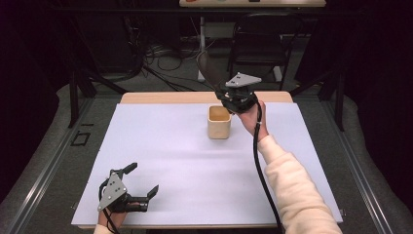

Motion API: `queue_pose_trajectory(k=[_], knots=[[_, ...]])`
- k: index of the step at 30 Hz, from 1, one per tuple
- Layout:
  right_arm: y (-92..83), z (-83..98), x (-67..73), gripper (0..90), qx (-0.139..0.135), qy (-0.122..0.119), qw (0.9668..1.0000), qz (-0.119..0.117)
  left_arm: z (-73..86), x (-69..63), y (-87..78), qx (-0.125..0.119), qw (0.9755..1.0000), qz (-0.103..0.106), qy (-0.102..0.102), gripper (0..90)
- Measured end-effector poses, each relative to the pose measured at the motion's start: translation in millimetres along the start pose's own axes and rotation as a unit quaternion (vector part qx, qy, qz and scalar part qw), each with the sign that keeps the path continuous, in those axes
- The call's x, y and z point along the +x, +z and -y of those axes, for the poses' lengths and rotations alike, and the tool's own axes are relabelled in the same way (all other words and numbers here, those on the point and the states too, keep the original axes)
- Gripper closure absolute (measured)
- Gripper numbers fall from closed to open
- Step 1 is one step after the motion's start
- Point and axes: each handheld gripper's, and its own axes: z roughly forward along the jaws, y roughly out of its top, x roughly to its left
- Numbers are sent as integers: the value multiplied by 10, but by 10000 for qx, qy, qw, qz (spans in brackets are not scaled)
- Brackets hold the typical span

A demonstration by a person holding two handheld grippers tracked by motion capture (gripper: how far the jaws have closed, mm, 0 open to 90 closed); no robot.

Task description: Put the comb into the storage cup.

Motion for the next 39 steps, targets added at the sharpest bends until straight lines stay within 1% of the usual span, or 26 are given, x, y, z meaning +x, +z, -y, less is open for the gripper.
queue_pose_trajectory(k=[2,9,13,19,23,26,30,34,39], knots=[[20,-11,4,722,-21,26,10000,-10,-2,-2,-1,-6,10000,-4,11,6],[89,-26,17,722,-65,-15,10000,16,1,3,-3,-15,10000,6,-13,7],[116,-13,10,722,-89,54,9999,28,-2,1,-5,-26,10000,16,2,7],[134,-3,11,722,-124,61,9999,32,0,4,-3,-46,10000,44,-34,7],[129,9,3,722,-320,128,9994,69,-2,2,-4,-50,10000,38,-41,7],[140,6,9,722,-409,133,9990,90,-4,1,-11,-57,10000,52,-33,7],[176,-5,37,722,-383,54,9992,70,-1,4,-2,-47,10000,54,-39,7],[218,-7,55,722,-369,45,9993,21,-3,0,-5,-46,10000,39,-38,7],[260,-7,81,722,-339,11,9994,15,-3,0,-4,-47,10000,41,-36,8]])
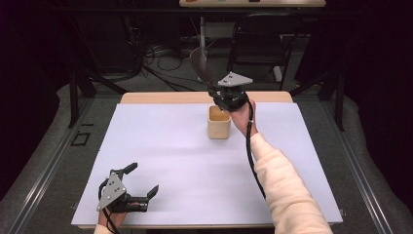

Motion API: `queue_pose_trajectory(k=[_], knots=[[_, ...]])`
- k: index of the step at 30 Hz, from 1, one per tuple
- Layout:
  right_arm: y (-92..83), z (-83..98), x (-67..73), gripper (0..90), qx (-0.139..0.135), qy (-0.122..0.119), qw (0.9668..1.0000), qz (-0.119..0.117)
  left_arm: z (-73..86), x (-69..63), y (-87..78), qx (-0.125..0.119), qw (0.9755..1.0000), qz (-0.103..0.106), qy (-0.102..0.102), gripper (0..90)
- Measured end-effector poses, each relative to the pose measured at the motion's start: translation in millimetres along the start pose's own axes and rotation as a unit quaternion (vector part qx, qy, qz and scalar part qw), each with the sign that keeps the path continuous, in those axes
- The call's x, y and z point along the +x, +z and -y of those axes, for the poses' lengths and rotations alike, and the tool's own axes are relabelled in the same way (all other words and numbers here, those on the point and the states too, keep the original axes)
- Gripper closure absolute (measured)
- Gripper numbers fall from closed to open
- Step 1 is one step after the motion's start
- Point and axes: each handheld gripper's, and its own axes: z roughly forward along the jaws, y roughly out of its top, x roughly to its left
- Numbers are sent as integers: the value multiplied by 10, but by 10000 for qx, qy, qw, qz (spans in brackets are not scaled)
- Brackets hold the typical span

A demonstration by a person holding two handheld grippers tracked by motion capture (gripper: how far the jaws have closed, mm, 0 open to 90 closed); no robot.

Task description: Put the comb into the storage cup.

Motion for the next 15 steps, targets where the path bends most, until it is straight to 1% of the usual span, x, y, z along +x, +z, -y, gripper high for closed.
queue_pose_trajectory(k=[4,6,9,12,15], knots=[[24,-2,8,722,3,-6,10000,-27,1,0,0,1,10000,-9,-7,8],[39,-4,11,722,17,-45,10000,-23,1,1,-1,-1,10000,1,-6,8],[56,-5,16,722,1,-12,10000,-37,2,3,-2,-9,10000,-5,-11,8],[70,-7,24,722,4,-48,10000,-57,2,4,0,0,10000,0,-4,7],[86,3,29,722,11,-25,10000,-73,1,1,-1,4,10000,1,4,8]])
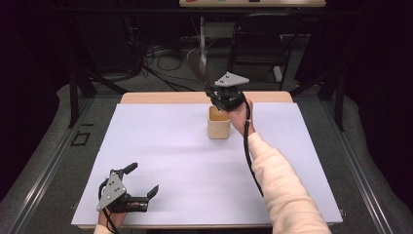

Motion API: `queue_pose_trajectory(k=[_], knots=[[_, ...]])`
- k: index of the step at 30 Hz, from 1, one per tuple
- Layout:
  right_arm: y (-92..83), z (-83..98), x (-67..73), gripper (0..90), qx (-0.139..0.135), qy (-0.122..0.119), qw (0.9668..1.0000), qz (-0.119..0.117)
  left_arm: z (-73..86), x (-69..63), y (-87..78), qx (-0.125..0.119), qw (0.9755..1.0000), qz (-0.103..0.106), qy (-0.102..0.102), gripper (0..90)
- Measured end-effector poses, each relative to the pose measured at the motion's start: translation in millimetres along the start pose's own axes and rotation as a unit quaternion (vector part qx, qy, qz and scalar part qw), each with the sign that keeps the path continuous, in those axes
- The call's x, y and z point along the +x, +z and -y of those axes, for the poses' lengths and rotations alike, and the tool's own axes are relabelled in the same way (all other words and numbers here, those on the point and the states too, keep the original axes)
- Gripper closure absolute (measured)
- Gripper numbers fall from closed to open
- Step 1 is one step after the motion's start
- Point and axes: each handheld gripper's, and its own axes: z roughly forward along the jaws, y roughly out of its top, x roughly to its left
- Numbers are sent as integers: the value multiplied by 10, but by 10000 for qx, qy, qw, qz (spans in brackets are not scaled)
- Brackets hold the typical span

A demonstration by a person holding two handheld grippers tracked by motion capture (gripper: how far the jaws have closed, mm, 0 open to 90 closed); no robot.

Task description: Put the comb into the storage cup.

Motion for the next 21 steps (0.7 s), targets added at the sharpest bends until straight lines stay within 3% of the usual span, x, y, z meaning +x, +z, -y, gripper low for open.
queue_pose_trajectory(k=[21], knots=[[109,73,61,722,63,101,9999,-120,-1,2,-5,-9,10000,-8,-23,6]])
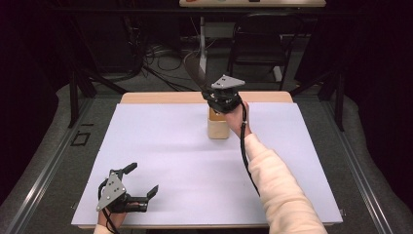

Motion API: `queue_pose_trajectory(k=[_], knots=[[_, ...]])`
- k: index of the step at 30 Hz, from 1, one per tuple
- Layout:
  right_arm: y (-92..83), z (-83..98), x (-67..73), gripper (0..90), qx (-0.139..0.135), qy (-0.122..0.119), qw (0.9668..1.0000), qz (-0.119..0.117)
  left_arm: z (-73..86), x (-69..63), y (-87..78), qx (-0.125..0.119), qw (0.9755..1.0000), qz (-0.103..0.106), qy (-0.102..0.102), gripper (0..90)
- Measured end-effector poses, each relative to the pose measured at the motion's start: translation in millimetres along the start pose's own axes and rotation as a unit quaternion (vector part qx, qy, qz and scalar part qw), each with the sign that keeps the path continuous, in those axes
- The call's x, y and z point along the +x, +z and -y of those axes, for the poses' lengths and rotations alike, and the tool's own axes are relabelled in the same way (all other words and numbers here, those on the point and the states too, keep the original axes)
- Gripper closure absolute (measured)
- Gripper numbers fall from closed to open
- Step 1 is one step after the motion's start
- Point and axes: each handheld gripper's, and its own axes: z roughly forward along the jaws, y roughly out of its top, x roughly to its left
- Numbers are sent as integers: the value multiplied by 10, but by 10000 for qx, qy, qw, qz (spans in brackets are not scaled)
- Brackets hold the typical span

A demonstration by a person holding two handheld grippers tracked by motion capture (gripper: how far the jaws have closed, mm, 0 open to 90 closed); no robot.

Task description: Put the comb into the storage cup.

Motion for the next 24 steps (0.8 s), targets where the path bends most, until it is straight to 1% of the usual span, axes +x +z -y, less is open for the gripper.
queue_pose_trajectory(k=[3,5,8,10,13,16,18,24], knots=[[-3,16,-9,722,2,31,10000,0,-1,0,1,-7,10000,5,3,6],[0,27,-15,722,16,5,10000,5,-1,-1,2,-3,10000,11,10,6],[2,51,-29,722,14,50,10000,11,1,1,2,-14,10000,-1,-7,6],[11,65,-37,722,53,18,10000,3,1,3,6,-1,10000,5,7,6],[20,85,-40,722,49,63,10000,-5,0,3,6,-1,10000,2,6,6],[29,98,-37,722,87,21,10000,-19,2,7,5,6,10000,-1,13,6],[31,110,-38,722,78,54,10000,-18,1,3,4,0,10000,-5,0,6],[30,130,-52,722,123,33,9999,-20,1,5,4,10,10000,-4,16,6]])
